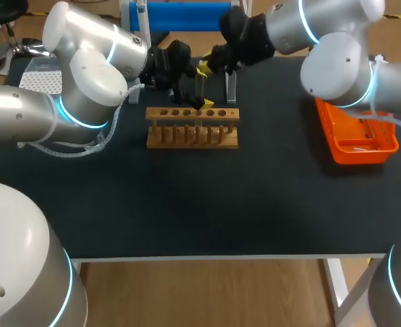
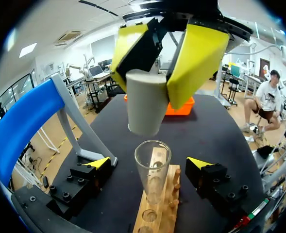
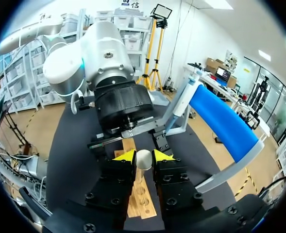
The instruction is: Invert the test tube, pick up the pipette, mount the tip to pipette, aspirate from beaker and dispense into the tube, eject the tip, return the pipette, and cap with the stopper.
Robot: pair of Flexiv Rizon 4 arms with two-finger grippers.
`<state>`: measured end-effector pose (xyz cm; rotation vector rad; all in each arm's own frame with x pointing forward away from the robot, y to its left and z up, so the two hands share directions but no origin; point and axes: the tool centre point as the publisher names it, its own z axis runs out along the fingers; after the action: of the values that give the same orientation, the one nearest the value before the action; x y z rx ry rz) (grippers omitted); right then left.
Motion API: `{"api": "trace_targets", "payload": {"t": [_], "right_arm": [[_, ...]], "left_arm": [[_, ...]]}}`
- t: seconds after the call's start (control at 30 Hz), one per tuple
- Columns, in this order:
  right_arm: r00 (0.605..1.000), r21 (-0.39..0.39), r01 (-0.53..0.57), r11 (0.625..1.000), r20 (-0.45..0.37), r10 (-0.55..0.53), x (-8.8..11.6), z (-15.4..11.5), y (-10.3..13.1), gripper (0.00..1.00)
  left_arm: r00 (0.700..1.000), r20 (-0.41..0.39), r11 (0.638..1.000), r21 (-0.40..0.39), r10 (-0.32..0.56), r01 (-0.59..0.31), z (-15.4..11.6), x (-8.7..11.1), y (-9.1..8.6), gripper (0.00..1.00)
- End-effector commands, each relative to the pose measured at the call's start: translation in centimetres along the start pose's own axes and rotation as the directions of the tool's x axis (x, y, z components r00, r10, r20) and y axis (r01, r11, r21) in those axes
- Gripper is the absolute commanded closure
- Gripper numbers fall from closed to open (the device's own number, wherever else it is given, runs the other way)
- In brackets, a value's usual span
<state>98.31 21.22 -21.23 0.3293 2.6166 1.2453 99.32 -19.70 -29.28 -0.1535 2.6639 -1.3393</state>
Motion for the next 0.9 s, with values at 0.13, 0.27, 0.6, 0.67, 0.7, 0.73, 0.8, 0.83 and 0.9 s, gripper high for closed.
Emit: {"api": "trace_targets", "payload": {"t": [0.13,0.27,0.6,0.67,0.7,0.73,0.8,0.83,0.9], "right_arm": [[1.000,0.011,0.001,1.000,-0.005,-0.001,-0.3,-0.1,0.0,1.00],[1.000,0.011,0.006,1.000,-0.012,-0.006,-0.1,0.2,0.1,1.00],[1.000,0.018,0.010,1.000,-0.026,-0.010,0.2,0.9,0.0,1.00],[1.000,0.021,0.011,1.000,-0.028,-0.011,0.3,1.0,-0.1,1.00],[1.000,0.023,0.012,1.000,-0.029,-0.012,0.4,1.1,-0.2,1.00],[0.999,0.025,0.014,1.000,-0.029,-0.013,0.4,1.1,-0.2,1.00],[0.999,0.031,0.016,0.999,-0.031,-0.015,0.5,1.2,-0.4,1.00],[0.999,0.037,0.020,0.999,-0.033,-0.019,0.6,1.3,-0.5,1.00],[0.999,0.042,0.023,0.999,-0.032,-0.022,0.6,1.3,-0.6,1.00]], "left_arm": [[1.000,-0.002,1.000,-0.003,-0.002,0.002,0.1,-0.1,0.0,0.00],[1.000,-0.002,1.000,-0.003,-0.002,0.002,0.1,-0.1,0.0,0.00],[1.000,-0.002,1.000,-0.003,-0.002,0.002,0.1,-0.1,0.0,0.00],[1.000,-0.002,1.000,-0.003,-0.002,0.002,0.1,-0.1,0.0,0.00],[1.000,-0.002,1.000,-0.003,-0.002,0.002,0.1,-0.1,0.0,0.00],[1.000,-0.002,1.000,-0.003,-0.002,0.002,0.1,-0.1,0.0,0.00],[1.000,-0.002,1.000,-0.003,-0.002,0.002,0.1,-0.1,0.0,0.00],[1.000,-0.002,1.000,-0.003,-0.002,0.002,0.1,-0.1,0.0,0.00],[1.000,-0.002,1.000,-0.003,-0.002,0.002,0.1,-0.1,0.0,0.00]]}}
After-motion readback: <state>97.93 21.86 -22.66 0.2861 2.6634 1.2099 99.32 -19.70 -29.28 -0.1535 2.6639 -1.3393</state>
